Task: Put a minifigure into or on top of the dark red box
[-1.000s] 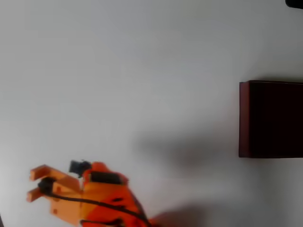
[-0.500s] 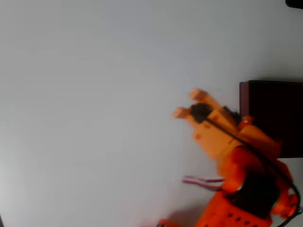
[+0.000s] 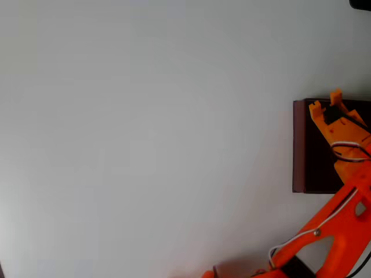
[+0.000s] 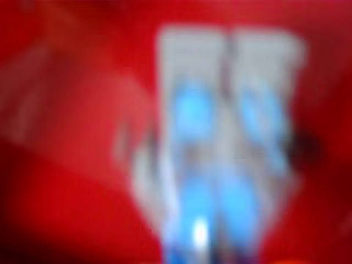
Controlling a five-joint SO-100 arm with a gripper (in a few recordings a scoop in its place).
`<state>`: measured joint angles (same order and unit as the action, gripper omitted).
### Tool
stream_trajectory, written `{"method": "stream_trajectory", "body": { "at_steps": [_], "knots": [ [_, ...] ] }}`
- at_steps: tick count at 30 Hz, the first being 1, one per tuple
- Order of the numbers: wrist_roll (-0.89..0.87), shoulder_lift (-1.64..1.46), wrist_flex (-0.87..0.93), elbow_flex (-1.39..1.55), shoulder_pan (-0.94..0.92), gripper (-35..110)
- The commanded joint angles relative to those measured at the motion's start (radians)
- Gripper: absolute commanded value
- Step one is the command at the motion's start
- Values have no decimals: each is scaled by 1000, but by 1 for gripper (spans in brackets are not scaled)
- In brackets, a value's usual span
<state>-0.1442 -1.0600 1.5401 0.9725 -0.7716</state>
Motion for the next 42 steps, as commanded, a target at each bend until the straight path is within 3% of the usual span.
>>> {"method": "stream_trajectory", "body": {
  "at_steps": [1, 9, 18, 25, 34, 37, 40, 42],
  "knots": [
    [8, 6, 35, -74, -18, 11],
    [71, -268, 98, 71, 101, 11],
    [216, -1071, -81, 856, 526, 2],
    [206, -1721, -167, 1353, 907, 0],
    [152, -1805, -272, 1621, 1198, 0],
    [138, -1987, -314, 1795, 1287, 0],
    [117, -2293, -190, 1942, 1331, 0],
    [120, -2303, -173, 1947, 1364, 0]
  ]
}}
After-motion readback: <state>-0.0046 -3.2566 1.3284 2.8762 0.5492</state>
